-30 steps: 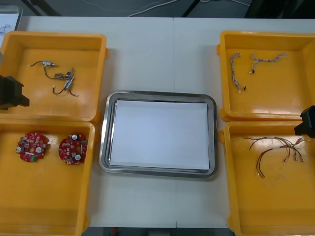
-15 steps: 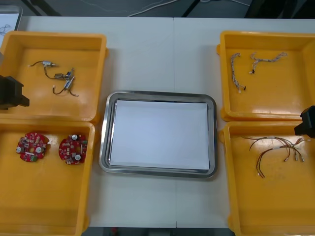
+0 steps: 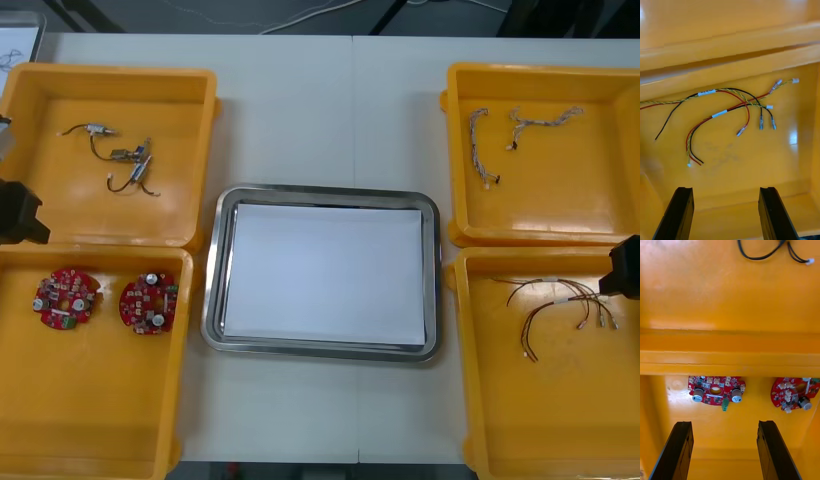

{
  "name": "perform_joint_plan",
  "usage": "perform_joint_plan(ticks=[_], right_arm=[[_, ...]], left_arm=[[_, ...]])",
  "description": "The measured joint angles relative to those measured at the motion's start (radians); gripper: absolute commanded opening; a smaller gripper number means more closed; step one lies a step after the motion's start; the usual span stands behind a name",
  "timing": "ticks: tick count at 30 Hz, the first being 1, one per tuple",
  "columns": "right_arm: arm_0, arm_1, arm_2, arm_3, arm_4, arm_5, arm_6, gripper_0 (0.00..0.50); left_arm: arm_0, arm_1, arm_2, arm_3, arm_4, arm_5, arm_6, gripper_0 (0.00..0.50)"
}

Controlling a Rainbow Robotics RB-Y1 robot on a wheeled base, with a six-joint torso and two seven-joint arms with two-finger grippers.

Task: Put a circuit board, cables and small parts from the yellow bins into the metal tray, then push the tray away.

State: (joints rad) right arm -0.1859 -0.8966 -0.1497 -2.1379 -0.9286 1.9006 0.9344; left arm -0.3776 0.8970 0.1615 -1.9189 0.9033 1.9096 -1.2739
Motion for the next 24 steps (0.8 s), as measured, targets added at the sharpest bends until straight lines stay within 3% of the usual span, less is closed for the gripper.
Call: perform_joint_plan(ticks=[4,11,16,21,24], right_arm=[[0.020,0.026,0.000,0.001,0.011,-0.036,-0.051,0.500],[0.040,0.097,0.017,0.001,0.091,-0.058,-0.109,0.500],[0.049,0.129,0.082,0.002,0.181,-0.102,-0.119,0.500],[0.060,0.146,0.157,0.002,0.222,-0.142,-0.298,0.500],[0.072,0.153,0.188,0.002,0.236,-0.172,-0.356,0.500]], left_arm=[[-0.005,0.001,0.015,-0.005,0.015,0.001,-0.064,0.500],[0.024,0.036,0.069,-0.008,0.130,0.004,-0.064,0.500],[0.118,0.056,0.152,-0.057,0.149,0.004,-0.064,0.500],[0.244,0.060,0.227,-0.132,0.152,-0.001,-0.064,0.500],[0.328,0.061,0.254,-0.181,0.153,-0.059,-0.064,0.500]])
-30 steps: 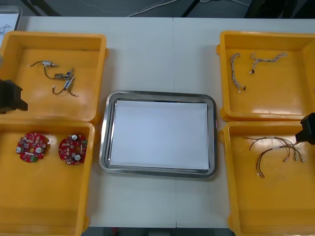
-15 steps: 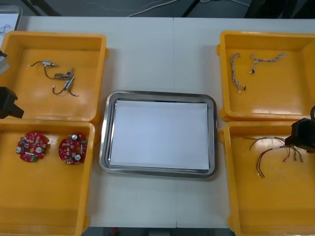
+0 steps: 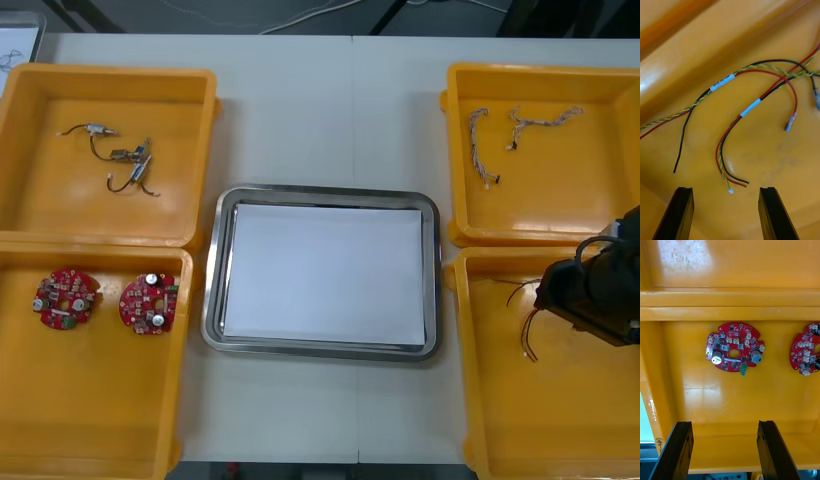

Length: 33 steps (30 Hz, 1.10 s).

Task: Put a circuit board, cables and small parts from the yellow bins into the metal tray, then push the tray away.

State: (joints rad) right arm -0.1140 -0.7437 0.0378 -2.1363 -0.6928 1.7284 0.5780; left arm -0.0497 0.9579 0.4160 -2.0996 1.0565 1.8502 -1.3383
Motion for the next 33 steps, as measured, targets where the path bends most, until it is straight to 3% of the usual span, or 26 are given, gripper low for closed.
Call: perform_joint_plan(ticks=[7,12,22,29,33], right_arm=[[0.053,0.024,0.011,0.000,0.019,-0.071,-0.034,0.500],[0.085,0.039,0.011,0.000,0.037,-0.090,-0.065,0.500],[0.110,0.069,0.011,0.000,0.043,-0.095,-0.065,0.500],[0.123,0.073,0.013,0.001,0.052,-0.117,-0.053,0.500],[0.124,0.073,0.014,0.029,0.053,-0.154,0.031,0.500]], left_arm=[[0.188,0.001,0.009,-0.037,0.000,-0.240,-0.001,0.500],[0.269,-0.003,0.005,-0.042,-0.005,-0.379,-0.007,0.500],[0.278,-0.117,-0.002,-0.043,-0.053,-0.411,-0.254,0.500],[0.278,-0.156,-0.062,-0.043,-0.137,-0.467,-0.257,0.500],[0.278,-0.172,-0.100,-0.035,-0.154,-0.527,-0.257,0.500]])
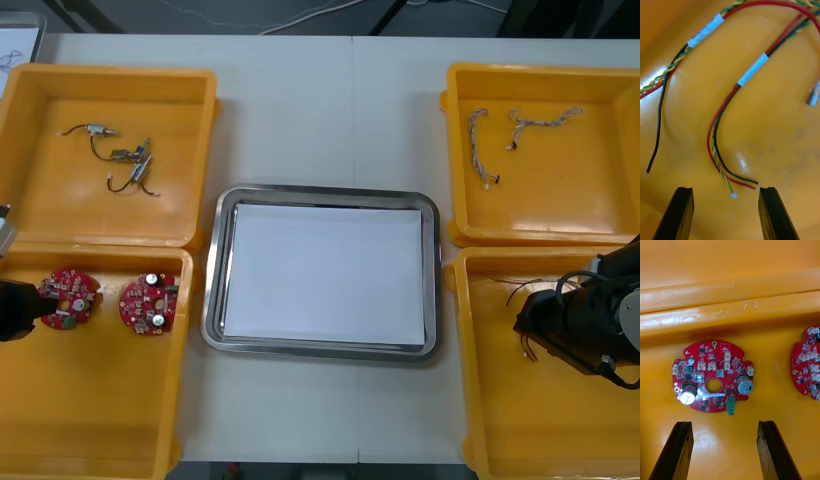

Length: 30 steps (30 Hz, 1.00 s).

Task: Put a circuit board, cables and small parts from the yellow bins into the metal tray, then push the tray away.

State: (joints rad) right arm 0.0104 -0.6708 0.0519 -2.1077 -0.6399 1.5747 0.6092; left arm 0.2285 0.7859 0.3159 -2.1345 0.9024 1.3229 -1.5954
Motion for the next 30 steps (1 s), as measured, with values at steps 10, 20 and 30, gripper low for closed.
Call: perform_joint_plan(ticks=[10,20,30], right_arm=[[0.000,0.002,0.029,0.051,0.018,-0.059,0.055,0.500],[0.001,0.004,0.061,0.075,0.041,-0.085,0.055,0.500],[0.001,0.010,0.063,0.075,0.048,-0.084,0.055,0.149]], left_arm=[[0.015,-0.054,-0.067,0.019,-0.069,-0.084,0.000,0.500],[0.034,-0.071,-0.067,0.128,-0.071,-0.173,-0.151,0.500],[0.035,-0.072,-0.078,0.138,-0.073,-0.182,-0.230,0.500]])
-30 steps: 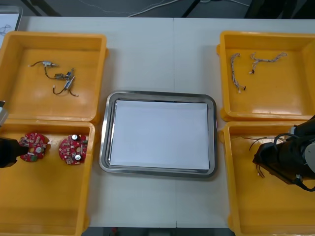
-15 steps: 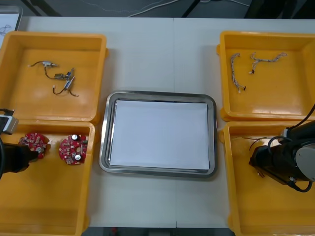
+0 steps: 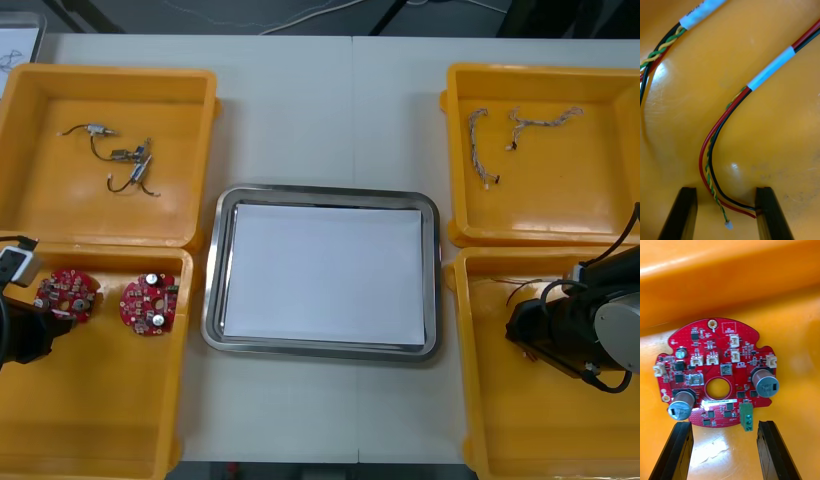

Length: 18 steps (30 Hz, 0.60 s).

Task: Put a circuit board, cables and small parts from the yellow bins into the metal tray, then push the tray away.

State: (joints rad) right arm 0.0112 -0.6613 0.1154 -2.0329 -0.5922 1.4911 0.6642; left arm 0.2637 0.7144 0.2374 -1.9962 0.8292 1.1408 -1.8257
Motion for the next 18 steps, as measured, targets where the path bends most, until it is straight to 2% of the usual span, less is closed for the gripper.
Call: perform_joint_plan(ticks=[1,2,3,18], right_arm=[[0.000,0.002,0.000,0.000,0.000,0.000,0.000,0.106],[0.000,0.003,0.000,0.000,0.000,0.001,0.000,0.033],[0.000,0.004,0.000,0.000,0.001,0.001,0.000,0.000],[-0.001,0.006,0.001,0.000,0.001,0.002,0.000,0.000]], left_arm=[[0.000,0.000,-0.004,0.000,0.000,-0.003,0.000,0.500],[0.000,0.000,-0.009,0.000,0.000,-0.005,0.000,0.500],[0.000,0.000,-0.014,0.000,0.000,-0.007,0.000,0.500],[0.000,0.000,-0.052,0.000,-0.019,-0.017,0.000,0.500]])
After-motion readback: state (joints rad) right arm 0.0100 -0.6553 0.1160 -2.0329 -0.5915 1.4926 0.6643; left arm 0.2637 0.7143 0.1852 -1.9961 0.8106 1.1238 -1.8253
